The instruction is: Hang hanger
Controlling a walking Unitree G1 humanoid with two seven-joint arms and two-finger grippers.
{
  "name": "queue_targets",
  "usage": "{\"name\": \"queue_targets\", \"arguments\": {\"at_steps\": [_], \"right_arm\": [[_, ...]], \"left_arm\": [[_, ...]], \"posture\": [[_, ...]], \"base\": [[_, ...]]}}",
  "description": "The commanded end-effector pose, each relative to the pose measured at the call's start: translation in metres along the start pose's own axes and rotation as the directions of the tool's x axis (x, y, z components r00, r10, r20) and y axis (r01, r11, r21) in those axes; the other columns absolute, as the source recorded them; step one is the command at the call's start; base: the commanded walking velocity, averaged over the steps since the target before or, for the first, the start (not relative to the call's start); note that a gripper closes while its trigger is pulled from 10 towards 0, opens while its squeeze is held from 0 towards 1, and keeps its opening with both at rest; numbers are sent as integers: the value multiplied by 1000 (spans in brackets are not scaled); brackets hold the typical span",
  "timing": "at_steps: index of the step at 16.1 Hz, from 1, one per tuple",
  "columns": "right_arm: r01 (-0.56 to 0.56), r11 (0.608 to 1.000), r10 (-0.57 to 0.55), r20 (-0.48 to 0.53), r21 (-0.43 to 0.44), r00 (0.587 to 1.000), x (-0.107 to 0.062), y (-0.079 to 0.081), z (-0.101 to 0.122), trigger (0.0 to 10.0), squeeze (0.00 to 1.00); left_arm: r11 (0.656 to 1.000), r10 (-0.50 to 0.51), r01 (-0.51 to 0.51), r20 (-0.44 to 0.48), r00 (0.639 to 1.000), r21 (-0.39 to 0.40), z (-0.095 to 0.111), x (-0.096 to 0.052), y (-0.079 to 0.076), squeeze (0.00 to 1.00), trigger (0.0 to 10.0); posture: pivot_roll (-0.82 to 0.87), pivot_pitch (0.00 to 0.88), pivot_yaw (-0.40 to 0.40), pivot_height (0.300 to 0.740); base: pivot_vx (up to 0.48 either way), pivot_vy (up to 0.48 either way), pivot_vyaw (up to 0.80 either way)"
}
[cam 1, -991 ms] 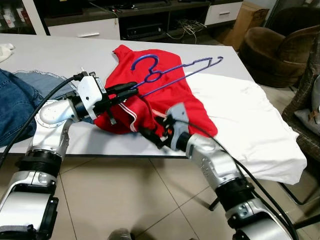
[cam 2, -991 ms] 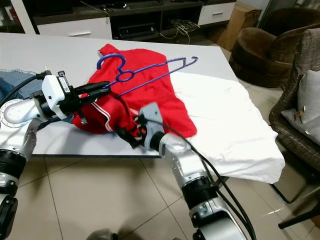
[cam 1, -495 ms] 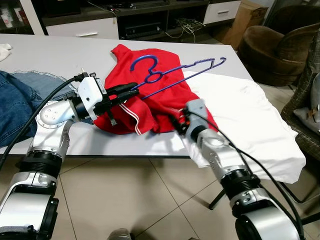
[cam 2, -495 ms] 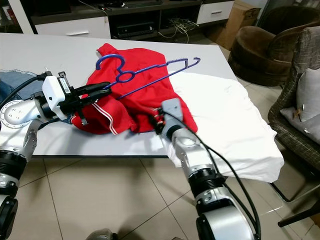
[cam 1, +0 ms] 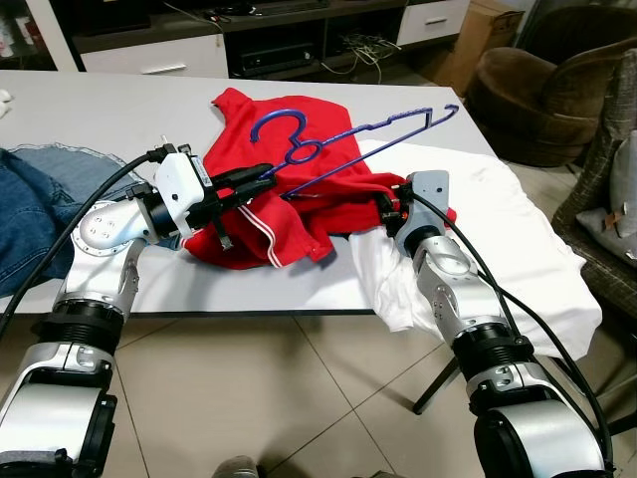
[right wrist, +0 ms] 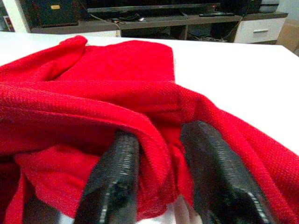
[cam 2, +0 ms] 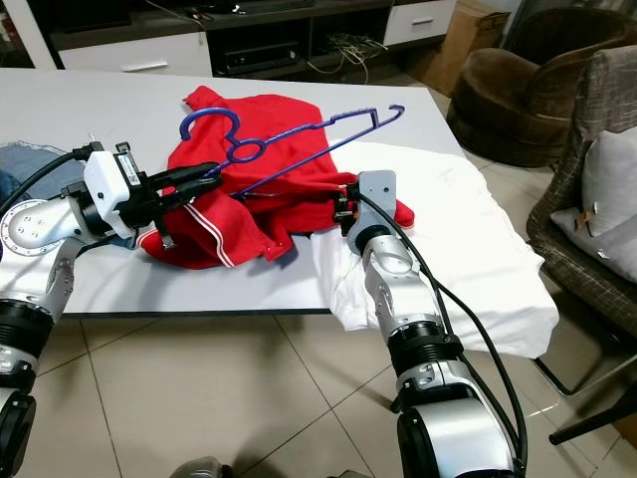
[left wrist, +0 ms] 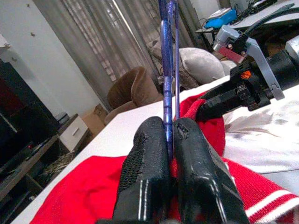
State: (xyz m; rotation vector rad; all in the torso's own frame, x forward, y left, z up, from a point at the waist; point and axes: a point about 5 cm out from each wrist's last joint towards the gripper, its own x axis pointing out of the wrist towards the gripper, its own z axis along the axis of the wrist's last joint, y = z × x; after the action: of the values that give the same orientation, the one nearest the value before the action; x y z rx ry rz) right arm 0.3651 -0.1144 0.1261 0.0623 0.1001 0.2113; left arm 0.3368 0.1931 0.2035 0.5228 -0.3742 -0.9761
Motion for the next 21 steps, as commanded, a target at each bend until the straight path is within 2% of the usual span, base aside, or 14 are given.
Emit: {"name": "queue_targets", "arguments": {"at_steps": [1, 14, 15, 16, 17, 18, 21], "right_arm": [[49, 999, -49, 44, 3, 998, 1, -11, 13, 0, 0], [49, 999, -49, 44, 3, 998, 1, -11, 13, 0, 0], [-61, 996, 47, 182, 70, 982, 0, -4, 38, 5137, 0], [-240, 965, 195, 334, 101, 922, -8, 12, 63, 7490, 0], [-277, 955, 224, 363, 101, 904, -10, 16, 67, 9922, 0], [-261, 959, 205, 367, 110, 907, -10, 15, 68, 10000, 0], [-234, 963, 167, 391, 131, 905, -10, 7, 74, 10000, 0]], "left_arm": [[999, 32, -33, 6, 999, 16, 4, -3, 5, 0, 0], [999, 32, -33, 6, 999, 16, 4, -3, 5, 0, 0], [999, 4, -4, -8, 1000, 39, 5, -4, 3, 0, 0], [997, -55, 56, -33, 998, 52, 5, -6, -2, 0, 0], [996, -77, 79, -43, 996, 43, 4, -6, -4, 0, 0], [991, -132, 132, -60, 990, 8, -1, -6, -13, 0, 0], [984, -177, 178, -87, 980, -2, -4, -8, -19, 0, 0]], "posture": [[81, 17, -47, 740], [81, 17, -47, 740], [86, 22, -38, 740], [84, 22, -34, 740], [84, 22, -34, 740], [82, 23, -31, 740], [84, 23, -30, 740]], "base": [[0, 0, 0], [0, 0, 0], [0, 0, 0], [0, 0, 0], [0, 0, 0], [0, 0, 0], [0, 0, 0]]}}
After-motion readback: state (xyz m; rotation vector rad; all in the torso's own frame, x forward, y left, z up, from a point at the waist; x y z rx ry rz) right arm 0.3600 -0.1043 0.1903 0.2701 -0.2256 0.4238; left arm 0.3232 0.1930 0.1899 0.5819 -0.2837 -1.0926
